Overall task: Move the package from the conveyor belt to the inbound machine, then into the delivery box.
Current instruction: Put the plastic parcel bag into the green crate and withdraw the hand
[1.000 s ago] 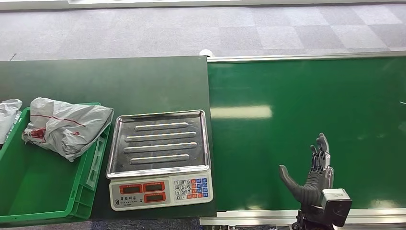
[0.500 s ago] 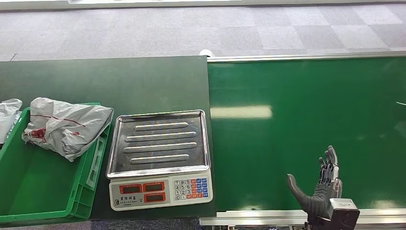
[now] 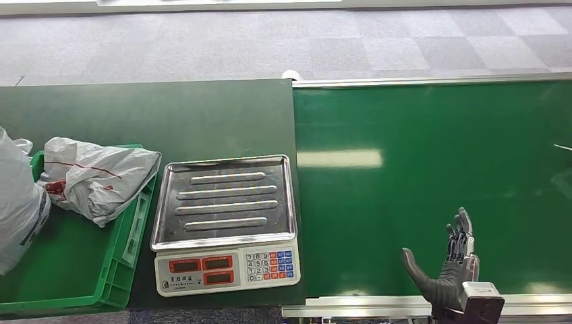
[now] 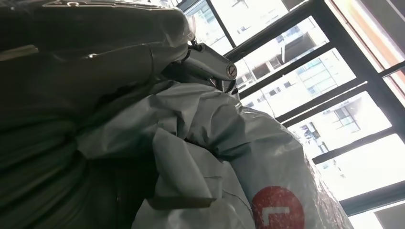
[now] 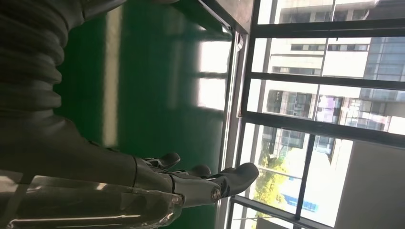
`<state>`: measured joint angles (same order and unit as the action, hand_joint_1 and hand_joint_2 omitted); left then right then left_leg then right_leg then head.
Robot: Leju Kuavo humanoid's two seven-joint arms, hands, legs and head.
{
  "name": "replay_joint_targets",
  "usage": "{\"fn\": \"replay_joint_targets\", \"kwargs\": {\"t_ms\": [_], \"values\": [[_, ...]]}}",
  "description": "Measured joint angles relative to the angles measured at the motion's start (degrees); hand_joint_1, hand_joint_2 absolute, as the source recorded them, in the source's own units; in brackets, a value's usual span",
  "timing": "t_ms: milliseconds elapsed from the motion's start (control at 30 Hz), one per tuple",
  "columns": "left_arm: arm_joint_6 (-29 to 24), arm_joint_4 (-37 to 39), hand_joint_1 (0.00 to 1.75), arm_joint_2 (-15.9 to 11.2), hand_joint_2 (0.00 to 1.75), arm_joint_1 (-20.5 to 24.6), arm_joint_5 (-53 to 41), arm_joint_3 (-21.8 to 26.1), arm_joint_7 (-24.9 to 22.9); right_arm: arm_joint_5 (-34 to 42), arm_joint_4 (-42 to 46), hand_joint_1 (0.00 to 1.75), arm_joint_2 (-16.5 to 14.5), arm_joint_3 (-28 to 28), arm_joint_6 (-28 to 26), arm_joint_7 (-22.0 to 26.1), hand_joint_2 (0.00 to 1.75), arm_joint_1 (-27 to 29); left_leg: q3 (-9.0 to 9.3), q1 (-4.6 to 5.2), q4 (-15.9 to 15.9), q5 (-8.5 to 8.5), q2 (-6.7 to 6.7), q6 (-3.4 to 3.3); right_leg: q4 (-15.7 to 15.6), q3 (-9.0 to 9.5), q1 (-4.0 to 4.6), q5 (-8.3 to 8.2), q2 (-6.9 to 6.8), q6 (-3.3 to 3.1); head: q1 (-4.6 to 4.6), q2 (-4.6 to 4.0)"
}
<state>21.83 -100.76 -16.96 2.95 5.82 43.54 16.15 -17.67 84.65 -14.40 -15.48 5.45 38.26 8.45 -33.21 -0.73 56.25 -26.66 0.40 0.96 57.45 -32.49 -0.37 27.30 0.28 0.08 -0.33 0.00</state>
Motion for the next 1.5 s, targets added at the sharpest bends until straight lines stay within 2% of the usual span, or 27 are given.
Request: {"fn": "replay_joint_targets", "kwargs": {"t_ms": [33,67,267,433,600,700,800,867,967,1067,1133,1267,1367,1500], "values": [[-0.4,-0.7,0.03,0.7,1.75,-0.4,-0.3,-0.1,0.0,0.0,0.0,0.0,0.0,0.0,0.0,0.0,1.75,-0.1,0.0,0.0,0.0,0.0,-0.01,0.0,0.0,0.0,0.0,0.0,0.0,0.0,-0.01,0.0],[-0.6,-1.3,0.0,1.2,1.75,-0.6,-0.5,-0.2,0.1,0.0,0.0,0.0,0.0,0.0,0.0,-0.1,1.75,-0.2,0.0,0.0,0.0,0.0,-0.02,0.0,0.0,0.0,0.0,0.0,-0.01,0.0,-0.01,0.0],[-1.5,-2.3,0.0,3.2,1.75,-1.2,-1.1,-0.2,-0.1,0.0,-0.1,0.0,0.2,0.0,-0.1,-0.2,1.75,-0.3,0.0,-0.02,0.0,0.0,-0.03,0.0,0.0,0.01,0.02,0.01,-0.01,-0.01,-0.02,0.0],[-1.6,-2.3,0.0,3.8,1.75,-1.9,-1.1,-0.1,-0.4,0.1,-0.7,0.0,0.4,0.1,-0.5,-0.1,1.75,-0.3,0.0,-0.02,0.0,0.0,-0.03,0.0,0.0,0.02,0.02,0.01,-0.01,-0.01,-0.01,0.0],[-0.2,-2.3,0.0,2.1,1.75,-2.2,-1.0,0.4,-1.5,0.9,-1.7,0.0,0.9,0.6,-1.3,0.4,1.75,-0.5,-0.01,-0.02,0.0,0.0,-0.03,0.0,0.0,0.0,0.02,0.01,-0.02,-0.01,-0.02,0.0],[2.7,-2.3,0.0,1.4,1.75,-2.4,-4.6,0.0,-0.8,1.3,-2.1,0.0,1.1,0.8,-1.6,0.6,1.75,-0.6,0.0,-0.02,0.0,0.0,-0.05,0.0,0.0,0.0,0.02,0.01,-0.03,-0.01,-0.02,0.0],[3.4,-2.3,0.0,1.7,1.75,-2.3,-7.8,-1.3,0.5,1.4,-2.4,0.0,1.2,1.0,-1.6,0.6,1.75,-0.8,0.0,-0.02,0.0,0.0,-0.03,0.0,0.0,0.0,0.02,0.01,-0.03,-0.01,-0.01,0.0],[2.8,-2.3,0.0,1.8,1.75,-1.8,-6.3,-2.1,2.1,1.4,-2.6,0.0,1.3,1.2,-1.7,0.5,1.75,-1.1,0.01,-0.02,0.0,0.01,-0.04,0.0,0.0,-0.01,0.02,0.0,-0.03,0.0,-0.01,0.0],[0.6,-2.5,0.0,1.6,1.75,-0.2,2.1,-2.9,4.7,1.4,-2.9,0.0,1.3,1.5,-2.2,-0.1,1.75,-1.8,0.02,-0.02,0.0,0.03,-0.04,-0.01,0.0,0.01,0.02,0.0,-0.04,0.0,-0.01,0.0],[0.4,-3.6,0.0,0.9,1.75,0.8,7.2,-4.2,5.3,1.7,-3.1,0.0,1.3,1.6,-3.0,-0.6,1.75,-2.3,0.05,-0.02,0.0,0.03,-0.05,-0.01,0.0,0.03,0.01,0.0,-0.05,0.0,-0.02,0.0],[2.1,-4.1,0.0,-0.1,1.75,0.9,4.8,-5.9,4.6,2.0,-3.1,0.0,1.4,1.5,-3.3,-0.7,1.75,-2.3,0.05,-0.01,0.0,0.02,-0.06,-0.01,0.0,0.03,0.01,0.0,-0.06,0.0,-0.01,0.0],[6.1,-3.9,0.0,-3.0,1.75,0.5,-8.1,-10.5,2.8,2.5,-3.1,0.0,1.8,1.2,-3.2,-0.8,1.75,-2.2,0.06,-0.01,0.0,0.02,-0.03,-0.01,0.0,0.05,0.01,0.0,-0.05,0.0,-0.03,0.0],[9.0,-3.1,0.0,-4.1,1.75,-0.8,-16.8,-13.3,4.0,2.6,-3.1,0.0,2.1,1.1,-3.0,-0.8,1.75,-2.1,0.07,-0.01,0.0,0.02,-0.02,-0.01,0.0,0.05,0.01,0.0,-0.04,0.0,-0.02,0.0],[11.5,-1.8,0.0,-5.0,1.75,-2.3,-22.6,-14.7,5.7,2.7,-3.1,0.0,2.4,1.0,-2.9,-1.0,1.75,-2.2,0.06,-0.01,0.0,0.01,-0.03,0.0,0.0,0.08,0.01,0.0,-0.05,0.0,-0.01,0.0]]}}
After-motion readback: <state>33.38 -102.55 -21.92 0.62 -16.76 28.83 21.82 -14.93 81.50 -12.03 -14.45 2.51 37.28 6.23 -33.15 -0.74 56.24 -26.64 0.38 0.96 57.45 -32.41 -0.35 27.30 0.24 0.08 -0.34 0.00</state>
